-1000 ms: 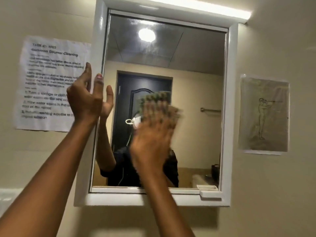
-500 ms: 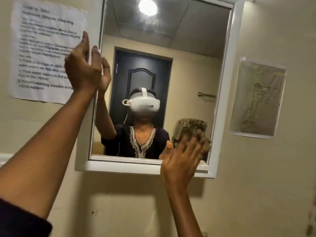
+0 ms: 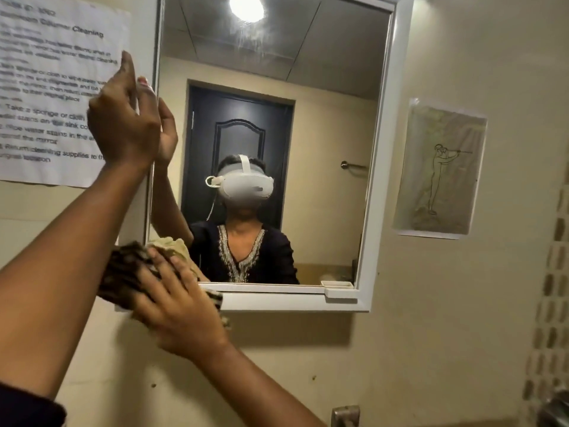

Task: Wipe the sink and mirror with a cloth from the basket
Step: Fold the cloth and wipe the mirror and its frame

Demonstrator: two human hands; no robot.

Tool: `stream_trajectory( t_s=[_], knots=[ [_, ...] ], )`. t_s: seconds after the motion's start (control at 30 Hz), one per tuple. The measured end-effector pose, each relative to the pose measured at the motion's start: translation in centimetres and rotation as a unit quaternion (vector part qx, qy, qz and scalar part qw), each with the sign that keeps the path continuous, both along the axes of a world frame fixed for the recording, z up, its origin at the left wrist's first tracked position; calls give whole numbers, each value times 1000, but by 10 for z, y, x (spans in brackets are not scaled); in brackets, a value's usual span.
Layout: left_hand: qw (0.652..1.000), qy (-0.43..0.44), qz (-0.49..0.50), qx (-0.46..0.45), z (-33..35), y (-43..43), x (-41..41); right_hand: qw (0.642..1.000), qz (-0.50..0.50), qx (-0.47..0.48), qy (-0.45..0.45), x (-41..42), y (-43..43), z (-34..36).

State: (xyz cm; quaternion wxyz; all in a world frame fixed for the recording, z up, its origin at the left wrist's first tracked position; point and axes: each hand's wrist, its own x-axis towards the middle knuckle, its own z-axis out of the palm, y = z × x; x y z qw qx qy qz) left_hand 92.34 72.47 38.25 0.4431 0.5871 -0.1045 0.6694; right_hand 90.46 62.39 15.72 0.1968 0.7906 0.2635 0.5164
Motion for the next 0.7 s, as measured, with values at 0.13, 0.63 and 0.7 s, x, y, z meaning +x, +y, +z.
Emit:
stream_trajectory(
  t_s=[0.13, 0.63, 0.7],
  knots=[
    [1000, 2, 15, 4, -1, -1, -2, 999, -50, -1, -7, -20, -68, 8],
    [1000, -10, -1, 3, -2, 0, 2, 859, -176, 469, -108, -33, -164, 101],
    [1000, -17, -5, 1, -3, -1, 3, 871, -166, 445, -127, -31, -176, 151]
  ],
)
